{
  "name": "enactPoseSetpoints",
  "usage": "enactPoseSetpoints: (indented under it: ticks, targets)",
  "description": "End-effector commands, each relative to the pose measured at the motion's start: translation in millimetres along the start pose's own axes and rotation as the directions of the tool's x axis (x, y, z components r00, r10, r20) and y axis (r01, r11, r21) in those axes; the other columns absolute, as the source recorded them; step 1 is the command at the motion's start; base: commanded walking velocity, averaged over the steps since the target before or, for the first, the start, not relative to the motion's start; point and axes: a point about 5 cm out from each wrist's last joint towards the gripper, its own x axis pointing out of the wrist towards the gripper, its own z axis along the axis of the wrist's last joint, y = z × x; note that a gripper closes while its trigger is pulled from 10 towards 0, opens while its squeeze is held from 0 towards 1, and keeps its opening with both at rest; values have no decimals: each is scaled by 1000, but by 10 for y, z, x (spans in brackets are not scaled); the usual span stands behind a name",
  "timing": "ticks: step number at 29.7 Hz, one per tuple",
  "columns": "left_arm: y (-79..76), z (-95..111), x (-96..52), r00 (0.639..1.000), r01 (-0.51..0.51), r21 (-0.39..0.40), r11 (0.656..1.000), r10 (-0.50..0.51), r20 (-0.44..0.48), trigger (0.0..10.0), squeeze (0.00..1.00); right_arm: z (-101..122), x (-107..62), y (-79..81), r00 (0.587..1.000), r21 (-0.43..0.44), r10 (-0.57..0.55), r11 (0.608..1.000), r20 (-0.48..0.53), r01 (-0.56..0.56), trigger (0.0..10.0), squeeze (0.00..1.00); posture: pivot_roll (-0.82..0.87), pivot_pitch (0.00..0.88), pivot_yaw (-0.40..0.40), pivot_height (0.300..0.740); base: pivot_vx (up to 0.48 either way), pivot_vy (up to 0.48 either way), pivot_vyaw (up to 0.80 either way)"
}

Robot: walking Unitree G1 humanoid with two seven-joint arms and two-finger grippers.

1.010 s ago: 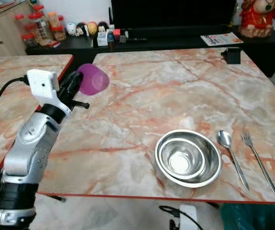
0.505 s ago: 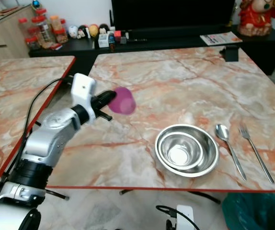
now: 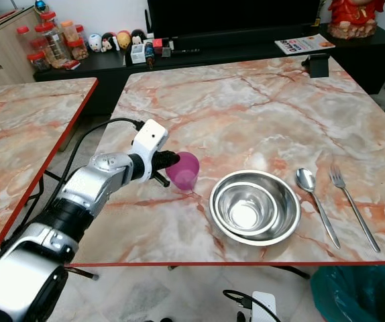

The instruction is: Setting the table

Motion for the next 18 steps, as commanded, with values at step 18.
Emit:
enactPoseSetpoints:
  ticks: [18]
  targets:
    - [225, 197, -14, 998, -5, -92, 996, 11, 64, 10000, 0, -59, -9, 42, 1000, 32, 7, 999, -22, -7, 10000, 0, -13, 57, 153, 740, 0, 0, 0]
